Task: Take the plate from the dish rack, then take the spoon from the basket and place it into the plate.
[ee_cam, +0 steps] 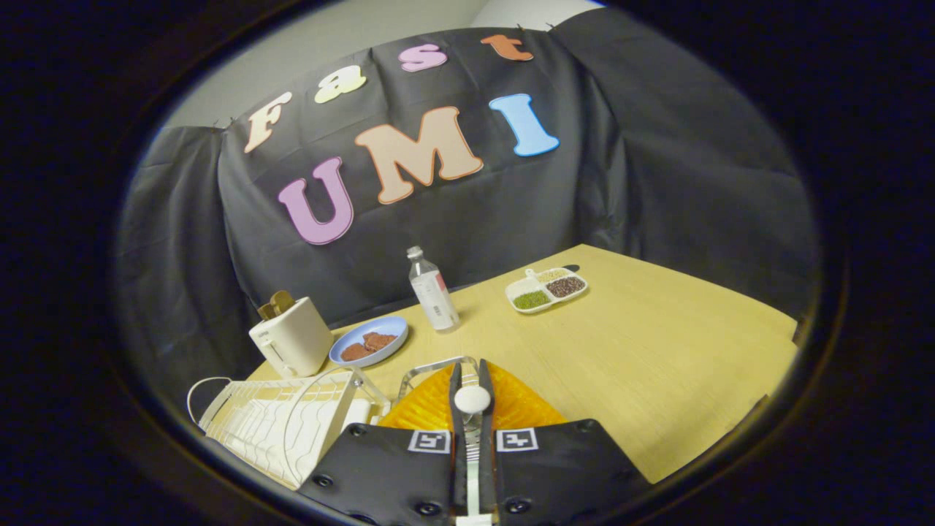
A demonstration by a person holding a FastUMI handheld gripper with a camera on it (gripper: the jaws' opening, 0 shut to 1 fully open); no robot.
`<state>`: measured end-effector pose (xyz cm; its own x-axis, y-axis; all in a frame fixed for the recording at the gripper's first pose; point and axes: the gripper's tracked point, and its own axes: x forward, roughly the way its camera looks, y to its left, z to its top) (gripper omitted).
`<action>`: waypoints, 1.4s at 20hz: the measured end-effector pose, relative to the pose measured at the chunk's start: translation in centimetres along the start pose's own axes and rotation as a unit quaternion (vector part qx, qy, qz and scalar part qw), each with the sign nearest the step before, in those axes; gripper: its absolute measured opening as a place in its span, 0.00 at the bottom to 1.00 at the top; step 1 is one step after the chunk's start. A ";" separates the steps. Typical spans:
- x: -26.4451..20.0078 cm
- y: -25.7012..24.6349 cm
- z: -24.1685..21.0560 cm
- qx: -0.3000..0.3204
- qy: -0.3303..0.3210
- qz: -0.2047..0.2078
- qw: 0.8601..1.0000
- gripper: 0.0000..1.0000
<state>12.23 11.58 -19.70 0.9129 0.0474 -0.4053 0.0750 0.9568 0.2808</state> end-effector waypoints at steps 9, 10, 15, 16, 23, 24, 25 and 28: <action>-4.5 2.3 5.1 0.013 -0.073 0.057 0.996 0.09; -5.4 2.6 5.8 0.013 -0.080 0.062 0.995 0.09; -10.9 3.3 7.6 0.005 -0.104 0.087 0.991 0.09; -11.9 3.4 7.5 0.002 -0.106 0.093 0.990 0.09; -16.5 1.9 2.1 0.000 -0.048 0.128 0.991 0.09; -16.7 1.3 1.1 0.002 -0.037 0.127 0.991 0.09; -16.9 0.9 -0.1 0.004 -0.027 0.128 0.991 0.09; -16.6 -0.3 -3.0 0.005 0.002 0.132 0.991 0.09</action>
<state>-4.16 11.34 -15.65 0.8998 0.2972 -0.3194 -0.1628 0.9079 0.3863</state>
